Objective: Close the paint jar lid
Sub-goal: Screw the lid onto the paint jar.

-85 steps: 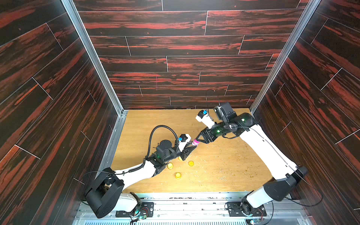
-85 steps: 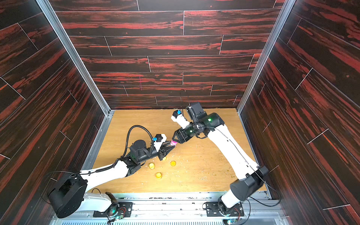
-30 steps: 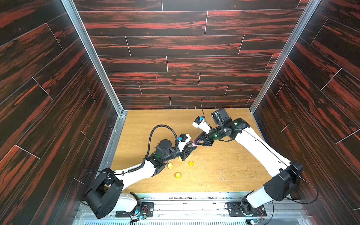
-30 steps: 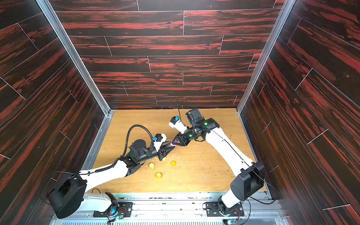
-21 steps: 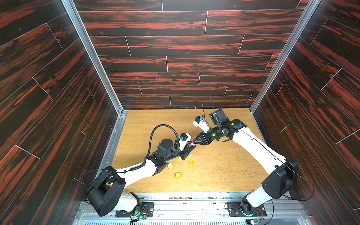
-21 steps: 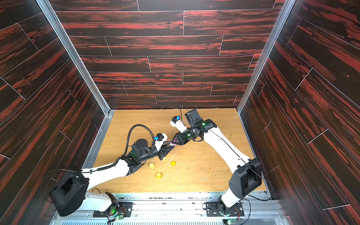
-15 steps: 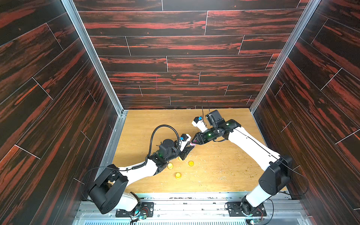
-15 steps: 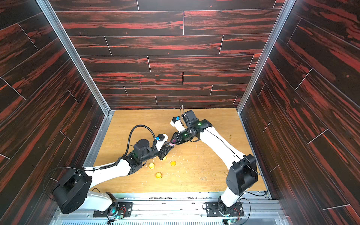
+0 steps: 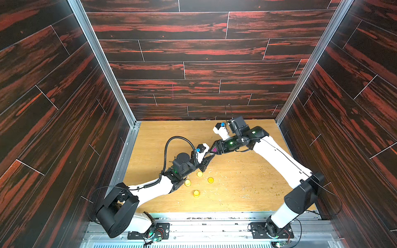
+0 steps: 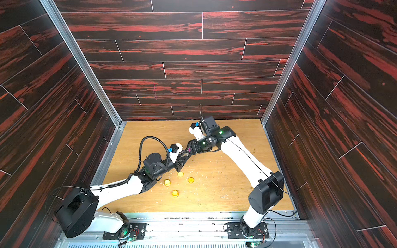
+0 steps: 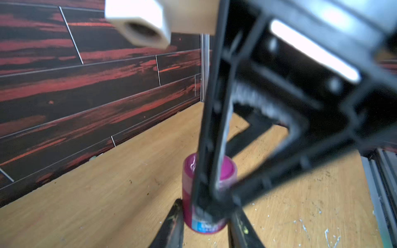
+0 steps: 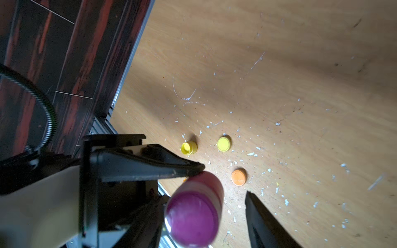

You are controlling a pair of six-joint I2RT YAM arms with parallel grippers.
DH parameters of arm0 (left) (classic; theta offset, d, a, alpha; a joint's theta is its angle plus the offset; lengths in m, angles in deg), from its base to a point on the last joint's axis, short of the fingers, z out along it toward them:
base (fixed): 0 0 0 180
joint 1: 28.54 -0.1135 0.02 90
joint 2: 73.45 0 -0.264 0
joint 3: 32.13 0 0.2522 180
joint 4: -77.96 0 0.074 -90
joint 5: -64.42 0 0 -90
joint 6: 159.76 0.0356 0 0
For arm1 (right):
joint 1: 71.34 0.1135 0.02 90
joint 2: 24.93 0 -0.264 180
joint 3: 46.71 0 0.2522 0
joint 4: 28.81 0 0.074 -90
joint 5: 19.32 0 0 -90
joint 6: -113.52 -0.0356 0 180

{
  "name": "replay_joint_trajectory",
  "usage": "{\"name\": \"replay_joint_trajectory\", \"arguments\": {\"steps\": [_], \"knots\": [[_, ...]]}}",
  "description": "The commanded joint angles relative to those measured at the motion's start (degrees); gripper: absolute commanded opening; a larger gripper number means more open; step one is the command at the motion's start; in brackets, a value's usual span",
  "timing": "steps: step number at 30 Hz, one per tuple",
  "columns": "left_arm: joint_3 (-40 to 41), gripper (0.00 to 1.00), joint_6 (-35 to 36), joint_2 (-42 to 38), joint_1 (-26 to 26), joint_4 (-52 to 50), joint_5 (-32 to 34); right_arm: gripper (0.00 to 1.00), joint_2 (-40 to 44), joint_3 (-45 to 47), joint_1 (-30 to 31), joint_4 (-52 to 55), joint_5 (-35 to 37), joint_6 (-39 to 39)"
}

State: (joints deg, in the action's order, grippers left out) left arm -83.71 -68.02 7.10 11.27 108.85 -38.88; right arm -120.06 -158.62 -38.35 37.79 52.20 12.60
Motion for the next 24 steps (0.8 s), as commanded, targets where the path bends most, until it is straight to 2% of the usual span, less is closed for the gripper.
{"name": "replay_joint_trajectory", "arguments": {"steps": [1, 7, 12, 17, 24], "knots": [[1.9, 0.16, -1.6, -1.1, 0.1, 3.9, -1.8, 0.66, 2.2, -2.4, -1.6, 4.5, -1.0, 7.0], [2.8, 0.16, -3.3, -0.9, -0.2, 4.8, -3.7, 0.68, 3.6, -4.0, -3.3, 7.8, -4.8, 17.1], [2.2, 0.16, -6.0, -1.2, -0.6, 5.1, -8.4, 0.68, 3.7, -2.3, -3.9, 8.5, -5.7, 26.2], [1.8, 0.16, -7.9, -1.0, -0.6, 5.6, -10.8, 0.67, 2.3, -2.4, -4.9, 8.2, -7.4, 30.0], [1.4, 0.16, -8.5, -1.1, -0.6, 5.6, -11.8, 0.67, 1.0, -1.3, -4.9, 7.4, -10.8, 31.6]]}}
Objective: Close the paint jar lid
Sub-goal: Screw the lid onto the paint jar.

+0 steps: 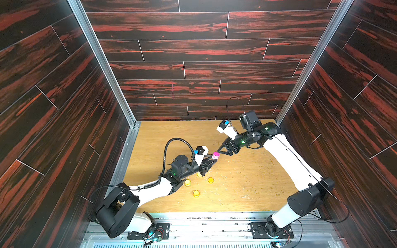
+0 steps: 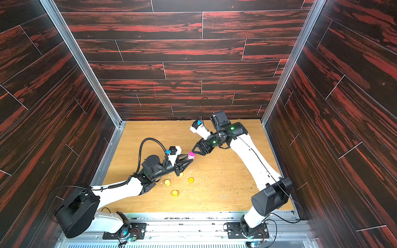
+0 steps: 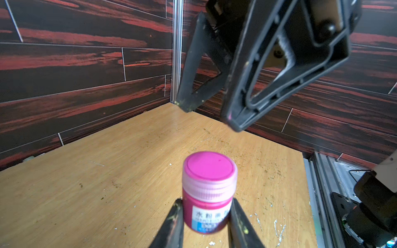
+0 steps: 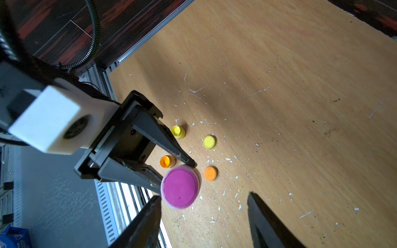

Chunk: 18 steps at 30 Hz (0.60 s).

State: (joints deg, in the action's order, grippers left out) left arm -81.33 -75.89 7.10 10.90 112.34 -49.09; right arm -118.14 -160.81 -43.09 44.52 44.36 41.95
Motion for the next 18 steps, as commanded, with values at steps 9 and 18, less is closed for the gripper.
{"name": "replay_joint_trajectory", "arguments": {"steps": [9, 18], "knots": [[-1.5, 0.16, -0.1, -1.1, -0.3, 1.1, -1.7, 0.66, -1.2, 4.2, -0.1, -0.9, -5.0, 1.5], [-2.0, 0.16, 0.2, -0.4, -0.3, 0.9, -1.8, 0.64, -1.6, 5.7, 0.5, -2.4, -5.9, 0.3]]}}
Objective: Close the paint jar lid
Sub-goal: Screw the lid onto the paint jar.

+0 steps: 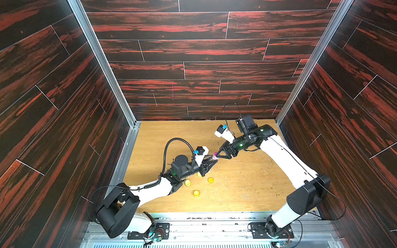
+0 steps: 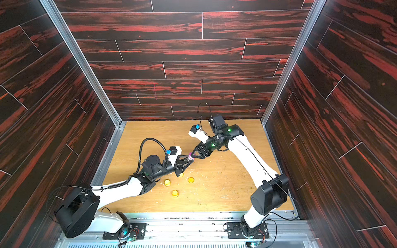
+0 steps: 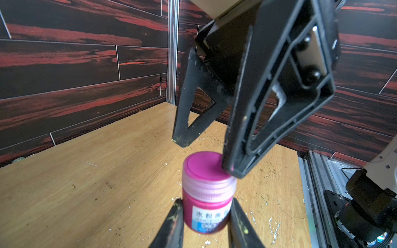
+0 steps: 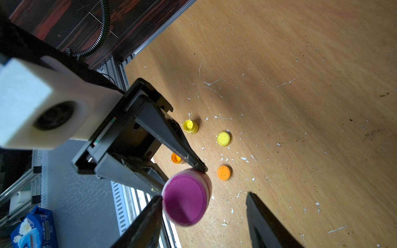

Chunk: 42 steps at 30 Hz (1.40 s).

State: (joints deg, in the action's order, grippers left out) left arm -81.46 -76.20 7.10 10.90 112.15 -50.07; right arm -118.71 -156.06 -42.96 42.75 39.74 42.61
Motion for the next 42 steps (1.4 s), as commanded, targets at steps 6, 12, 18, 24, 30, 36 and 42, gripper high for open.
{"name": "replay_joint_trajectory", "arguments": {"steps": [6, 12, 18, 24, 30, 36, 42], "knots": [[-2.3, 0.16, 0.4, 0.0, -0.2, 0.9, -0.8, 0.61, -1.4, 1.4, 1.0, -1.1, -1.2, -1.0], [-2.6, 0.16, 0.2, 0.5, -0.3, 0.9, -0.9, 0.59, -1.5, 2.2, 1.5, -2.2, -1.0, -1.9], [-2.9, 0.16, 0.7, 0.7, -0.3, 0.4, -0.8, 0.57, -1.4, 2.3, 1.9, -2.3, -0.8, -2.2], [-3.2, 0.16, 0.8, 0.8, -0.3, 0.0, -0.7, 0.42, -1.5, 2.7, 1.9, -3.0, -0.4, -3.1], [-4.2, 0.16, 1.0, 1.7, -0.3, 0.0, 0.4, 0.35, -2.1, 3.7, 2.9, -4.9, 0.8, -6.7], [-6.8, 0.17, 2.0, 6.5, -0.1, 4.0, 10.4, 0.35, -6.0, 4.9, 8.2, -14.6, 14.8, -27.8], [-9.3, 0.16, 1.6, 12.3, 0.3, 11.1, 17.8, 0.42, -11.6, -0.2, 12.8, -14.8, 25.6, -43.4]]}}
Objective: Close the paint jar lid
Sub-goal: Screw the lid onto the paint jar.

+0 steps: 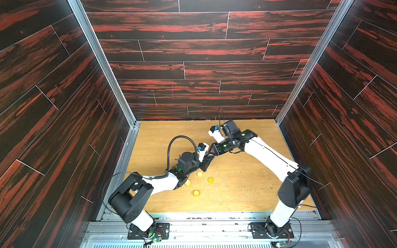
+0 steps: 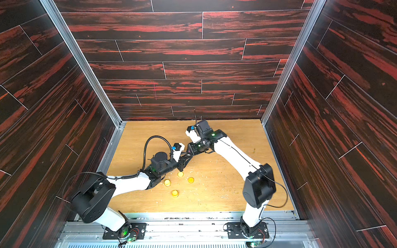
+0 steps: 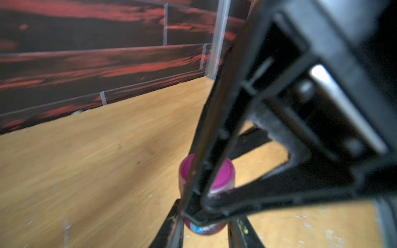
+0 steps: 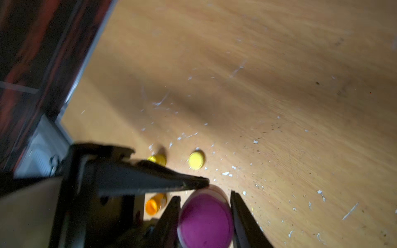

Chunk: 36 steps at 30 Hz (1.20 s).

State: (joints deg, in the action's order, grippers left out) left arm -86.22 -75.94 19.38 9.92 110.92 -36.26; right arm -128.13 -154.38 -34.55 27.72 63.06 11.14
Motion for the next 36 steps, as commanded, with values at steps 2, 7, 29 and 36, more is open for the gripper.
{"name": "replay_joint_trajectory", "arguments": {"steps": [2, 7, 29, 36], "knots": [[-2.5, 0.16, -0.1, 0.2, 1.1, 16.9, 5.7, 0.47, 0.0, -1.6, 4.0, 0.9, 4.4, -11.5], [1.5, 0.16, -1.9, -4.6, -1.1, 12.7, 0.2, 0.63, 8.1, 1.4, -0.3, 1.9, -0.8, -0.3], [1.7, 0.16, -6.7, -9.4, -3.9, 4.9, -19.3, 0.64, 9.1, -3.9, -4.5, 10.0, -16.0, 29.9], [1.6, 0.16, -6.6, -9.8, -3.9, 4.3, -19.6, 0.58, 7.5, -3.5, -4.5, 10.2, -17.9, 29.8]]}}
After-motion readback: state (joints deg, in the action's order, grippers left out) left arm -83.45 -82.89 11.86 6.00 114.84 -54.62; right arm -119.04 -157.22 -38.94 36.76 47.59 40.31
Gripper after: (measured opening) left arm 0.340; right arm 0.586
